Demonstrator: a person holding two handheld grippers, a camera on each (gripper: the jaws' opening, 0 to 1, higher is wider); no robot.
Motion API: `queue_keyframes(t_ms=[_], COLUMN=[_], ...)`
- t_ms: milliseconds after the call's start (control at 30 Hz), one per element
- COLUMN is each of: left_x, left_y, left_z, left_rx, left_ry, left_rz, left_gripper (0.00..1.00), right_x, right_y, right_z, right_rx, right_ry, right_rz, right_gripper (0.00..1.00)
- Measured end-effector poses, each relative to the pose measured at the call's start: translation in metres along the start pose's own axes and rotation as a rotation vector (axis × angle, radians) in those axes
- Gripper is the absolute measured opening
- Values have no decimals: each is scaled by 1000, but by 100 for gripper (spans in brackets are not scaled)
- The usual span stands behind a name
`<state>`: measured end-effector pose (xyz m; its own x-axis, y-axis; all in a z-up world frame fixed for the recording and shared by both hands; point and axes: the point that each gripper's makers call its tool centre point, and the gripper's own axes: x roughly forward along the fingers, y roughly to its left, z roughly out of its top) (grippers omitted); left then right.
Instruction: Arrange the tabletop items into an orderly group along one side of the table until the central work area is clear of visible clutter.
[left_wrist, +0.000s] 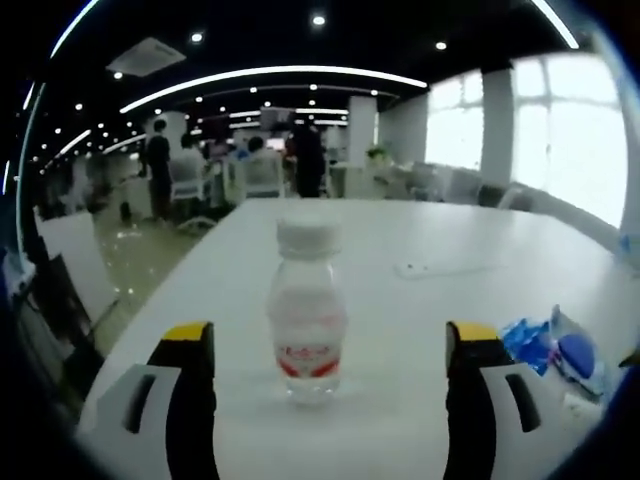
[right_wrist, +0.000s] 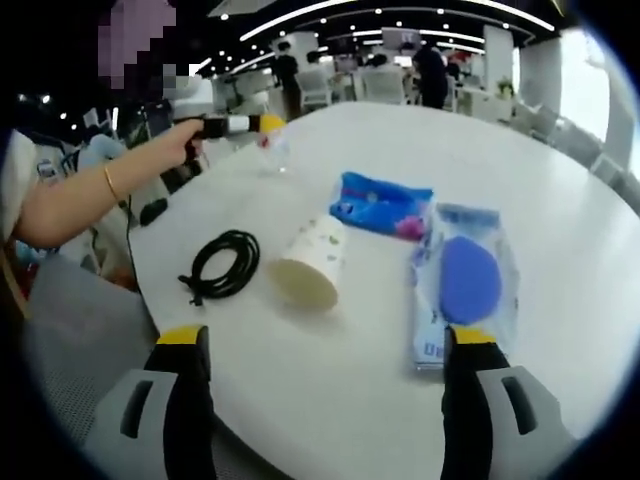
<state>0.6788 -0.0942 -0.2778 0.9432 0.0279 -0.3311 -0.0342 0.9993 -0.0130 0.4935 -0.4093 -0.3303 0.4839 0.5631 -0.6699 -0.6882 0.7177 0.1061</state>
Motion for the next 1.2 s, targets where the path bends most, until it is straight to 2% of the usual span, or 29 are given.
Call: queue_keyframes(t_ms=[100,300,767,900,1067,1200], left_x=[-7,-22,-60,-74,-87,-93], left_y=[-3,-15,-41,-48,-54,-61], left_z=[4,4,-4,-7,-10,-17], left_rx=[54,38,131,146,157,156], left_ry=[-19,-7,39,49,45,64], left_rz=[-1,-55,-168,-204,-224,-255], left_gripper=[99,99,99,99,99,99], right_x=[-1,-4,-9,-8,-3,4], right_y=[4,9,12,14,18,20], right_z=[6,13,25,26,30,34], right_rx=[-8,-32,-95,-105,-60,-92], right_ry=[-22,-43,-60,-55,-58,-56], right_rz=[13,20,21,26,62,57], right_gripper=[95,95,94,93,93,92])
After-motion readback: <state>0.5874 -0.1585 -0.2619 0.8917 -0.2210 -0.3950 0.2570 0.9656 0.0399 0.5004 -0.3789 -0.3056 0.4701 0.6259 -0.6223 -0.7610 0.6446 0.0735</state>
